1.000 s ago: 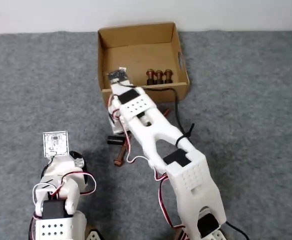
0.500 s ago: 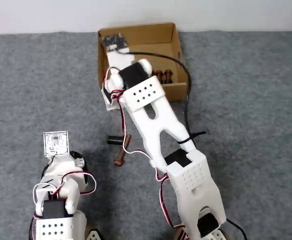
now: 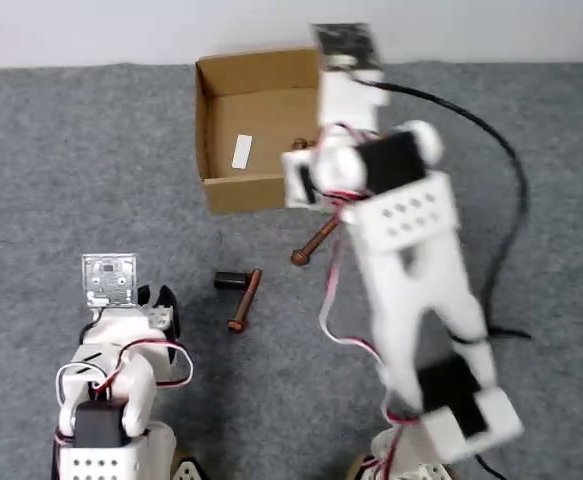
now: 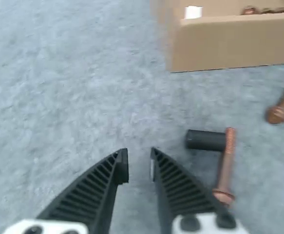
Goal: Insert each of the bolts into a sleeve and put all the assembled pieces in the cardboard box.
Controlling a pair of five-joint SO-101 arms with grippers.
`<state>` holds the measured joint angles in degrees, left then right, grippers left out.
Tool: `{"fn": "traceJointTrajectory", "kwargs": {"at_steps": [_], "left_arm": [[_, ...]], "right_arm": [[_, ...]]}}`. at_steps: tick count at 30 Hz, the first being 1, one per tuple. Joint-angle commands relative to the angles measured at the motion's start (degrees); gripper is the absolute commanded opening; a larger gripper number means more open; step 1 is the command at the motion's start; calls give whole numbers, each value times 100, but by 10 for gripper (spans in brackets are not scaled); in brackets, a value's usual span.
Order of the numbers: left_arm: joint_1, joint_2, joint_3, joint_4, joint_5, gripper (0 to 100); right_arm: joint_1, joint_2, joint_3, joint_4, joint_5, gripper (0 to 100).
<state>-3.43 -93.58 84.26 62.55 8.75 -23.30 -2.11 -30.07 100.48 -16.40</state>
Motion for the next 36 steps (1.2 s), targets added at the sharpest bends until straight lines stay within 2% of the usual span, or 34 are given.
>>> {"fn": "traceJointTrajectory", "kwargs": {"at_steps": [1,7,11,17,22,27,36], "left_arm": [[273,-18,-505,158,-26,45],[492,114,-611,202,-123,5],[580,818,-945,193,-149,5],[580,2778,-2264,325,-132,5],[800,4615,-3319,1064,-123,5],[1442,6312,-4242,1670,-114,5],[1670,8730,-5622,1714,-149,6]], "right_arm": [[479,-1138,862,233,-79,8],[1138,-2659,2523,224,-79,8],[1534,-3776,3745,127,-79,8],[2070,-5613,5767,-426,9,8],[2378,-7081,7165,-884,211,8],[2475,-8242,8035,-866,220,8],[2501,-9262,8396,-910,440,8]]}}
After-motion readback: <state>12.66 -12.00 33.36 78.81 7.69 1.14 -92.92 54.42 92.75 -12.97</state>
